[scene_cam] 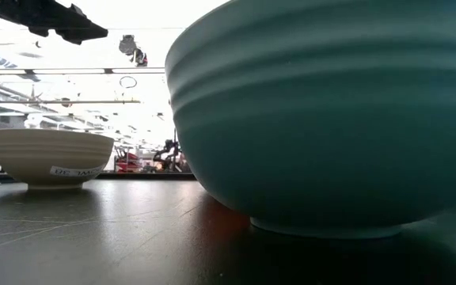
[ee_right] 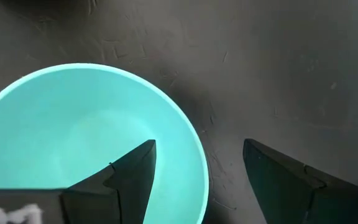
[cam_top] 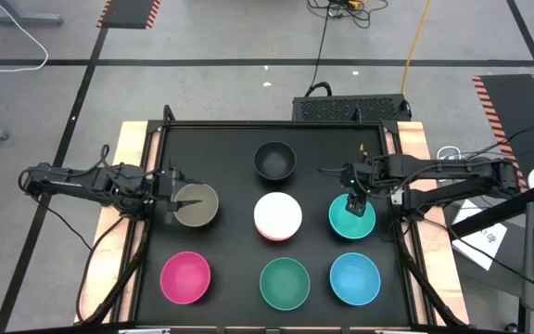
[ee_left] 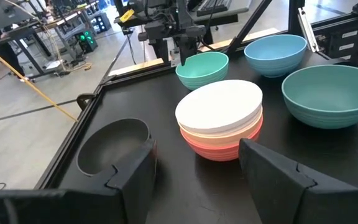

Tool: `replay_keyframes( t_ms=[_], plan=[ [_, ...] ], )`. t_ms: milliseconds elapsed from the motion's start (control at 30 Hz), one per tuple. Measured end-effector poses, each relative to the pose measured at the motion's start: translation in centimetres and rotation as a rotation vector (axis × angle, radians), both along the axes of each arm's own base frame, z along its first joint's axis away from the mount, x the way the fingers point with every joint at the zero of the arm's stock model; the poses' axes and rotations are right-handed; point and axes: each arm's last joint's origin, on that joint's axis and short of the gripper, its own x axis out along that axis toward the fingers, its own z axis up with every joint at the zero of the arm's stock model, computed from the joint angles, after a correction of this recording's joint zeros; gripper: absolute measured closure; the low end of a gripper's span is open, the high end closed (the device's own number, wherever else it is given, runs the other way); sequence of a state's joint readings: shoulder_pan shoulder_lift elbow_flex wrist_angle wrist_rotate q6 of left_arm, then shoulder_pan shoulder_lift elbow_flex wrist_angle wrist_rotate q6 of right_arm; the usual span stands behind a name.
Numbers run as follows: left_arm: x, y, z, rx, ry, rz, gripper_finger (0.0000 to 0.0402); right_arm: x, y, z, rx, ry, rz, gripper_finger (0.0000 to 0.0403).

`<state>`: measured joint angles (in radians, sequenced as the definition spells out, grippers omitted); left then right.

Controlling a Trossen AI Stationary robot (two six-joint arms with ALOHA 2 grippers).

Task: Nest bowls inside each other
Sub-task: Stack the light blue bowl on the white bowl

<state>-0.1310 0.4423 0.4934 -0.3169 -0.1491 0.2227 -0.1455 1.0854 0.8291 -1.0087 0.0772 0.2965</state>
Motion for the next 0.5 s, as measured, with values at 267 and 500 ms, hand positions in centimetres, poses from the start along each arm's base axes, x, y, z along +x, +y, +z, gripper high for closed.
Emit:
replay_keyframes(
  t_ms=[267, 500],
  plan=[
    [0.0, 0.0, 0.0, -0.006, 0.0, -0.013, 0.017, 0.9, -0.3, -0.7, 0.024, 0.014, 0.023, 0.0167],
    [0.0, -0.1, 0.0, -0.017, -0.003, -0.048, 0.017, 1.4, -1.0, -1.7, 0.023, 0.076, 0.045, 0.0167]
  ],
)
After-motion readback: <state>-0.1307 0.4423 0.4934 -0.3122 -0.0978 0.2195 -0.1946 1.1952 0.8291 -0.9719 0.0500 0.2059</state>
